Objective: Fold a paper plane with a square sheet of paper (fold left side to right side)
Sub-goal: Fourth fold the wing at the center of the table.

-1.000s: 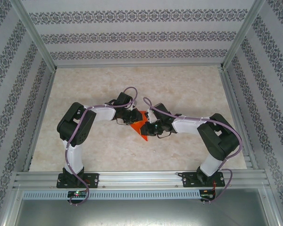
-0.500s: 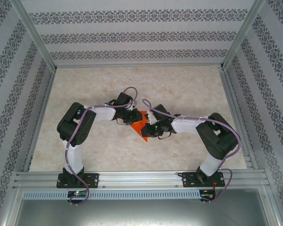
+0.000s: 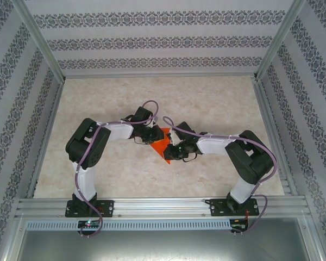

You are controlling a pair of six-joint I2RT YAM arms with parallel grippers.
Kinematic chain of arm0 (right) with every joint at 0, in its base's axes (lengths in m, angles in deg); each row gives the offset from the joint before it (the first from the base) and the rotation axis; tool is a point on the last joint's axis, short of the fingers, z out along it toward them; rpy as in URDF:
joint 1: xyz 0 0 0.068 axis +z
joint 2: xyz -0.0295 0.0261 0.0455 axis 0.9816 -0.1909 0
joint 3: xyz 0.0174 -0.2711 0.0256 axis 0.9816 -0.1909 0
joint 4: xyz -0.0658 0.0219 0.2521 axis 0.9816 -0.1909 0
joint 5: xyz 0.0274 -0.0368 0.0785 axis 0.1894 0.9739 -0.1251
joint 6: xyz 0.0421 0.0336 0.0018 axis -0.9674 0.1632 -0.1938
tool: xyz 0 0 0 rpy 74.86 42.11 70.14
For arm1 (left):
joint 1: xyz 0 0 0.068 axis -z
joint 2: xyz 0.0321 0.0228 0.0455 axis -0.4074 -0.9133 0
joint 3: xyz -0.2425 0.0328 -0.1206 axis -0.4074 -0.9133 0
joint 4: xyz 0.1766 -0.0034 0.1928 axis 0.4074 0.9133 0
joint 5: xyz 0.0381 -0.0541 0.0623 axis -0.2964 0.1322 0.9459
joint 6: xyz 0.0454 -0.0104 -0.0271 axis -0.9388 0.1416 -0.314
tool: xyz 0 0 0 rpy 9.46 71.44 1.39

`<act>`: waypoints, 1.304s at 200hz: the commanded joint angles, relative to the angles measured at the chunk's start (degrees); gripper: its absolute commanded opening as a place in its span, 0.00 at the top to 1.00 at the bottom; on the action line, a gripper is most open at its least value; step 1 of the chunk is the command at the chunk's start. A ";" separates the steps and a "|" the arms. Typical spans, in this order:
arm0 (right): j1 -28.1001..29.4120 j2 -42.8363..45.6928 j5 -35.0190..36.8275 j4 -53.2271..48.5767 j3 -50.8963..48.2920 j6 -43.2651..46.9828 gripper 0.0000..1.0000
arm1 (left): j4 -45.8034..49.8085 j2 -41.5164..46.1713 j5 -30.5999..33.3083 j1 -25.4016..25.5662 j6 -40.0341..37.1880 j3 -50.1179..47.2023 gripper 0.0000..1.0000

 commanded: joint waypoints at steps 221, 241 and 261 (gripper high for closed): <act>1.10 -1.48 -2.78 -0.55 -1.37 0.61 0.84 | 4.79 -1.56 3.06 0.98 -1.34 -1.74 0.78; 1.16 -1.54 -2.79 -0.88 -1.58 0.66 0.84 | 4.82 -1.58 3.13 1.05 -1.38 -1.78 0.78; 1.18 -1.54 -2.24 -1.96 -1.68 1.14 0.84 | 4.88 -1.55 3.12 0.98 -1.40 -1.64 0.78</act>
